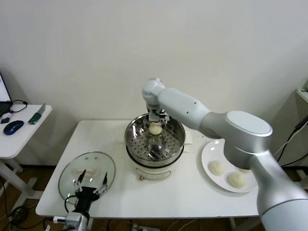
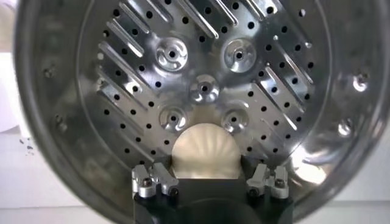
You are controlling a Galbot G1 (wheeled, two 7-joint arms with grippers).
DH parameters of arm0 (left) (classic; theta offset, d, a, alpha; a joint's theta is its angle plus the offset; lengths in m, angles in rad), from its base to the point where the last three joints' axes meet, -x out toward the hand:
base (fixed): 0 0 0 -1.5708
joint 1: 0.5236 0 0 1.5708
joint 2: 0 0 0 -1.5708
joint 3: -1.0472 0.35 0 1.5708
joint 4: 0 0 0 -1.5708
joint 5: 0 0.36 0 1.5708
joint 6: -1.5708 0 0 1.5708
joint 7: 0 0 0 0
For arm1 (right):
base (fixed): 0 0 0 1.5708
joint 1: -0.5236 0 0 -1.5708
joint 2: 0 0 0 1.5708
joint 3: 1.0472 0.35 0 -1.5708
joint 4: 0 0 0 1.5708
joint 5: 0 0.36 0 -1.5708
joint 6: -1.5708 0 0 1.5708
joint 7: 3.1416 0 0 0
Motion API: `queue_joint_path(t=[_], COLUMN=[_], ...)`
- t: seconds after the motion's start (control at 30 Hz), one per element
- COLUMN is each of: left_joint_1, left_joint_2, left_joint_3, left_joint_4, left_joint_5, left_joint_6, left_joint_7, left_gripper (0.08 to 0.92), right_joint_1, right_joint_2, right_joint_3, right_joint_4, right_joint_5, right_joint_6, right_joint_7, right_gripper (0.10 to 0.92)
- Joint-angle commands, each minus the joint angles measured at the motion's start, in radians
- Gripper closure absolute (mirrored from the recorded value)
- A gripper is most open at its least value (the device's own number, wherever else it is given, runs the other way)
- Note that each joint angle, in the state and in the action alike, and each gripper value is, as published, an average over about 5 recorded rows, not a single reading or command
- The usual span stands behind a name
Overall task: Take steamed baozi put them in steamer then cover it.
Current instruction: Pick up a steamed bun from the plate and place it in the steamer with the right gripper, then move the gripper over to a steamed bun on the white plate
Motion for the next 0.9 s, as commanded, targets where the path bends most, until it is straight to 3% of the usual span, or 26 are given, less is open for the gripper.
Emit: queue_joint_path(t=[0.03,0.2,0.47,0.57,0.7,0.9], left_joint_1=[0.002,0.007,0.019,0.023,0.025,0.028], left_joint_2=[-0.009,-0.012,-0.009,-0.007,-0.005,-0.003], left_joint_3=[0.005,0.006,0.005,0.006,0.007,0.013], left_joint_4=[-0.015,-0.02,-0.018,-0.027,-0.041,-0.053], left_joint_5=[0.0,0.003,0.004,0.005,0.005,0.008], left_joint_6=[0.011,0.012,0.005,0.005,0.007,0.007], left_joint_7=[-0.001,-0.001,-0.002,-0.002,-0.002,-0.001], left_gripper=[0.177,0.177,0.177,0.177,0.177,0.177], right_joint_1=[-0.017,0.031,0.172,0.244,0.337,0.358], right_joint_2=[0.016,-0.023,-0.18,-0.279,-0.451,-0.704], right_joint_3=[0.013,0.026,-0.061,-0.178,-0.354,-0.417], right_joint_4=[-0.031,0.012,0.171,0.239,0.378,0.564], right_joint_5=[-0.024,0.044,0.37,0.566,0.84,1.061], right_joint_6=[0.015,0.015,-0.09,-0.233,-0.537,-0.884], right_joint_7=[-0.004,-0.046,-0.107,-0.045,0.058,0.088], right_gripper=[0.208,0.203,0.203,0.203,0.203,0.203])
